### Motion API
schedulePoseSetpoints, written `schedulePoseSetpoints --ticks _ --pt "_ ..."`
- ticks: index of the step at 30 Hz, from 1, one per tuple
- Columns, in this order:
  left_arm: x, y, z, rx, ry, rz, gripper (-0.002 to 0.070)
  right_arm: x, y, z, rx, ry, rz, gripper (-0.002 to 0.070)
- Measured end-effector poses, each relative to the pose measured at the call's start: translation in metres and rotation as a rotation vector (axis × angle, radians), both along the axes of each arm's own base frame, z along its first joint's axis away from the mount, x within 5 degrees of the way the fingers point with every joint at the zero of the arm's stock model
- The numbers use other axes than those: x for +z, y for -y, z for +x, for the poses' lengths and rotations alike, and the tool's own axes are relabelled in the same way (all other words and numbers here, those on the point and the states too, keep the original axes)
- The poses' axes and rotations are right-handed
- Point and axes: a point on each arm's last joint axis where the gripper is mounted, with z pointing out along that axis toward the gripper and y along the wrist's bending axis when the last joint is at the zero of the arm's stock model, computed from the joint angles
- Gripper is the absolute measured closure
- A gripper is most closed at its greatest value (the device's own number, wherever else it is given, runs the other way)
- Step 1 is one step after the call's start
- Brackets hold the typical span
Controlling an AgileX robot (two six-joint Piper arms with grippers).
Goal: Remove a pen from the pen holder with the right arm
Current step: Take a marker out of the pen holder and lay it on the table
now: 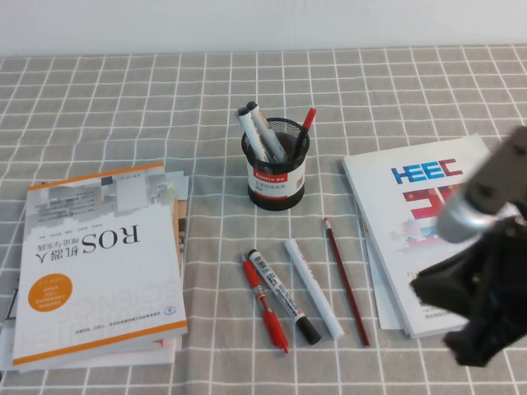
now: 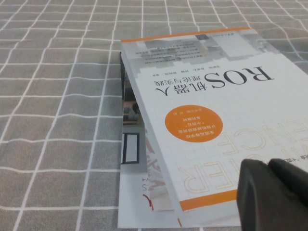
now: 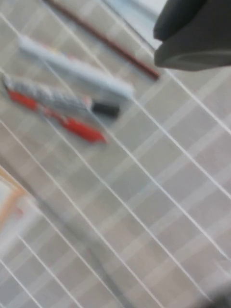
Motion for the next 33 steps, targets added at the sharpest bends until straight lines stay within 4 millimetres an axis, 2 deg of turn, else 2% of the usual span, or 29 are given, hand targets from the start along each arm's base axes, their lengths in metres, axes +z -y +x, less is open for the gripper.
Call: schedulePoseSetpoints --ticks 3,5,11,14,15,21,27,33 --pt "0.0 0.0 0.0 0.0 0.0 0.0 0.0678 -0.021 0.024 -0.004 -0.081 0.112 0.053 0.0688" --pt "0.0 0.0 0.0 0.0 0.0 0.0 0.0678 -0.046 0.046 -0.01 -0.172 0.185 0.091 0.0688" --pt "0.0 0.0 0.0 0.0 0.0 0.0 0.0678 -0.124 0.1 -0.048 -0.491 0.322 0.211 0.0689" --pt "0.0 0.0 0.0 0.0 0.0 0.0 0.0678 -0.148 0.115 -0.068 -0.587 0.416 0.251 0.0688" --pt "0.0 0.0 0.0 0.0 0.0 0.0 0.0678 -0.152 0.118 -0.073 -0.611 0.445 0.264 0.0688" --pt "0.0 0.0 0.0 0.0 0.0 0.0 0.0678 -0.152 0.124 -0.09 -0.654 0.571 0.314 0.0689" --pt "0.0 0.0 0.0 0.0 0.0 0.0 0.0678 -0.159 0.121 -0.098 -0.567 0.561 0.217 0.0689" --pt "0.0 0.0 0.0 0.0 0.0 0.0 0.0678 -0.161 0.121 -0.098 -0.552 0.541 0.197 0.0688"
